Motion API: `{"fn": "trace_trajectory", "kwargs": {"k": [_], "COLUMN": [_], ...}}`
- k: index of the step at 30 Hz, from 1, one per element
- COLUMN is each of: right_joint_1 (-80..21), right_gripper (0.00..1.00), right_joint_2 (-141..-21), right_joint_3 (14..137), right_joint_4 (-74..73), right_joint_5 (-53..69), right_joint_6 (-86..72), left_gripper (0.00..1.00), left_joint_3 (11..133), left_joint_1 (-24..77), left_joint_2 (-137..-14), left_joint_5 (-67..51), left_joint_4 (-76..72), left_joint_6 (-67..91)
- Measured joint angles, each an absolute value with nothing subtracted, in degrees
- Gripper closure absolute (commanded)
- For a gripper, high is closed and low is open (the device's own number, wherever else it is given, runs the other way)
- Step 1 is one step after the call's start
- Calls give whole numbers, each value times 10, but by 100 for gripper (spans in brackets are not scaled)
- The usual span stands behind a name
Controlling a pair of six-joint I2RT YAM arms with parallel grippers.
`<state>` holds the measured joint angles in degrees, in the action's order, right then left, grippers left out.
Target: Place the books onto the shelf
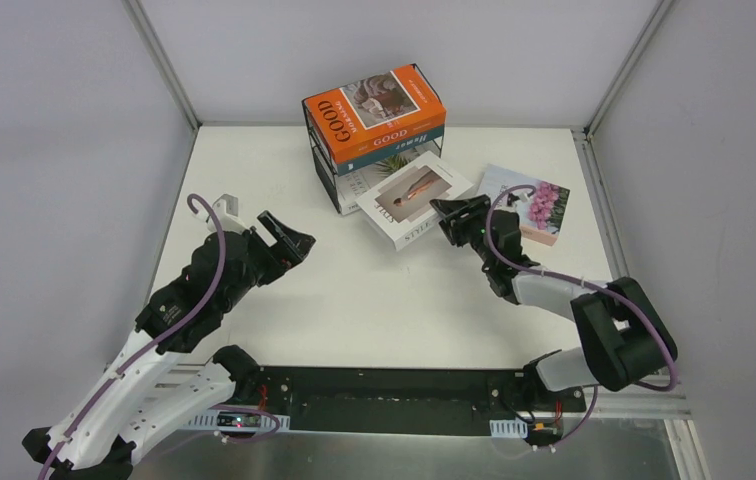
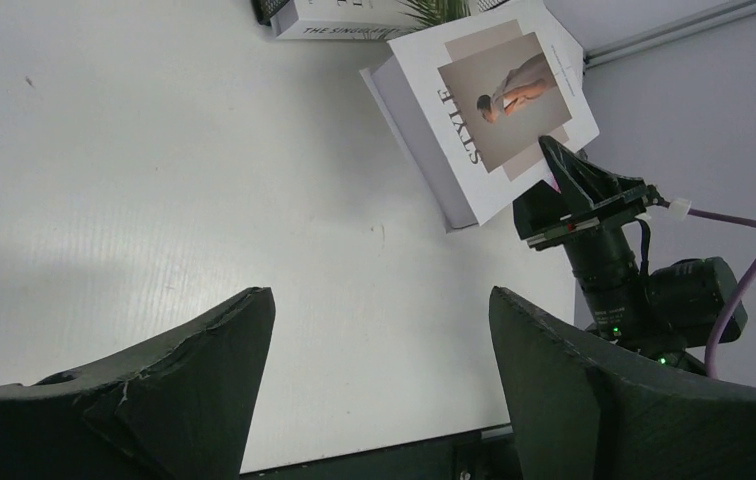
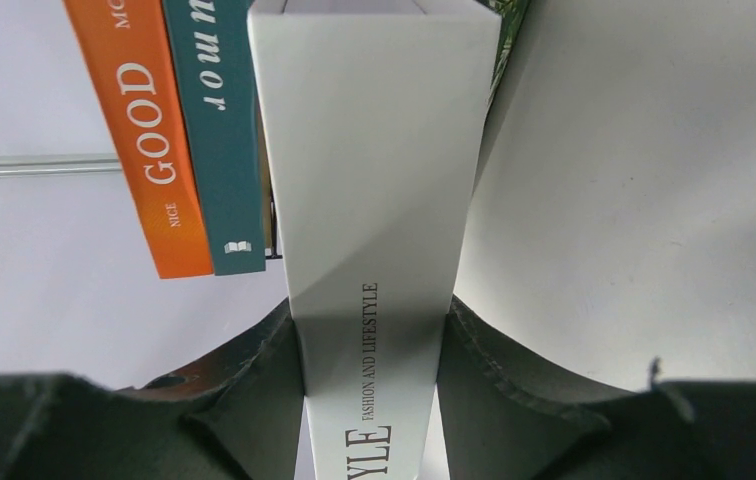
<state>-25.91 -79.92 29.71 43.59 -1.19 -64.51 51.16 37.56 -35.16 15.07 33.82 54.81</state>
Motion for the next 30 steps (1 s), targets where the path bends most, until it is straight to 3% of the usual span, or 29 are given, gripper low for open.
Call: {"fn": "trace_trajectory", "kwargs": {"k": [30], "right_joint_1": [-299], "right_gripper": [100], "right_joint_2": [-1055], "right_joint_3": [486], "right_joint_4": [500], "right_joint_5": [-99], "right_joint_6": [-689], "left_gripper": [21], "left_joint_3": [512], "left_joint_1": [376], "left_joint_2": [-321], "left_joint_5": [168], "left_joint_4": [368], "left_joint_6": [549]}}
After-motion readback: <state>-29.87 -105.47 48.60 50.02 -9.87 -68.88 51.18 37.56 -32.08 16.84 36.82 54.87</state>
